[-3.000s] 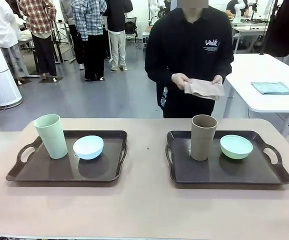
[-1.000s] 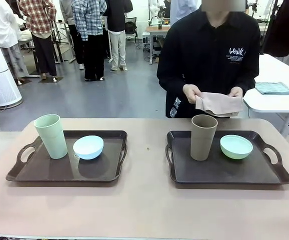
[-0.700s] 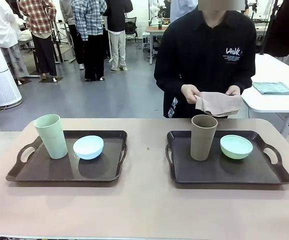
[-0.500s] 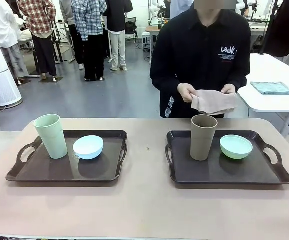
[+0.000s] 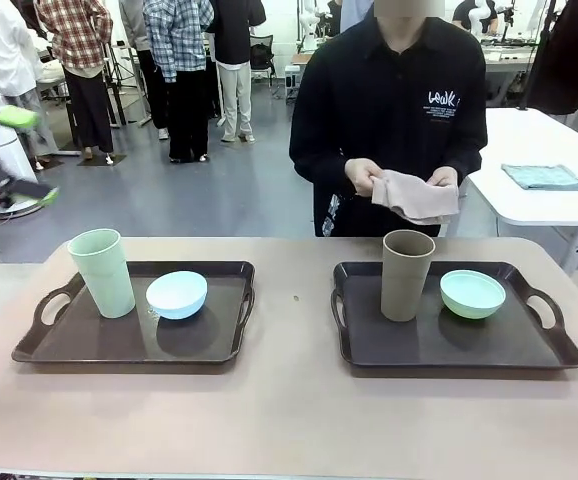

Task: Set up a tray with a mat and arrange the tableware.
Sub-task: Pick up the Picnic Bowl and Reusable plastic cup from the Handle tray in front of the human's position and hold them in the air.

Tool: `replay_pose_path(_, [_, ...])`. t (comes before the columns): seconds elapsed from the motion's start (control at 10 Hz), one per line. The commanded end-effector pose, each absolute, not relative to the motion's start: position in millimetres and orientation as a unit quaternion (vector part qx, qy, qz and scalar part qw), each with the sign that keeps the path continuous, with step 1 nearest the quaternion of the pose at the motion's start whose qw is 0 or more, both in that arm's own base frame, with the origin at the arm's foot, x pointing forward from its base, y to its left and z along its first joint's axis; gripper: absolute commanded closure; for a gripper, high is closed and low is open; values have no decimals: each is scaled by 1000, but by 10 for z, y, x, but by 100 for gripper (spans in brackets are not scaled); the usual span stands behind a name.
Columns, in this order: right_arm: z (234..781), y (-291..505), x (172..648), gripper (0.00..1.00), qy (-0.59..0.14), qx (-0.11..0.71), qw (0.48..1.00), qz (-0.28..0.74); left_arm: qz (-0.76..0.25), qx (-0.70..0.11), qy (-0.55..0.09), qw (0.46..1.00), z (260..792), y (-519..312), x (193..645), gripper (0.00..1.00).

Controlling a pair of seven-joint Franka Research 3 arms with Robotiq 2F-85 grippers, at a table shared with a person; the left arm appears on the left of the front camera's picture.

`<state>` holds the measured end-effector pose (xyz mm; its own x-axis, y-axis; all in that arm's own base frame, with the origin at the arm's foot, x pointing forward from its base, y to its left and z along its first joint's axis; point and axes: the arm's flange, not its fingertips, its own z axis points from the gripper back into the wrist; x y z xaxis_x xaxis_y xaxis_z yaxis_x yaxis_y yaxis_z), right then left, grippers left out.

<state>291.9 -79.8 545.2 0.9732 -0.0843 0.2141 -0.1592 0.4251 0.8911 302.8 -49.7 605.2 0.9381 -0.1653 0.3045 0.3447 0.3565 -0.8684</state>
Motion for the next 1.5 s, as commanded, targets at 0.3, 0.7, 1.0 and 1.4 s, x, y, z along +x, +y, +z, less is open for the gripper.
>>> replay_pose_path(0.3, [5329, -713, 3676, 0, -95, 224, 969, -32, -470, 11, -464, 751, 5747, -1913, 4005, 0])
replay_pose_path(0.7, [5619, -712, 3568, 0, -129, 269, 954, 1, -305, -353, -162, 870, 6262, -1553, 3652, 0])
replay_pose_path(1.0, [5238, -462, 4255, 0, -92, 202, 974, -44, -542, -238, -98, 800, 5930, -2488, 4142, 0])
replay_pose_path(1.4, [4797, 58, 4733, 0, -43, 143, 989, 3, -711, -179, -96, 673, 5413, -3688, 4233, 0])
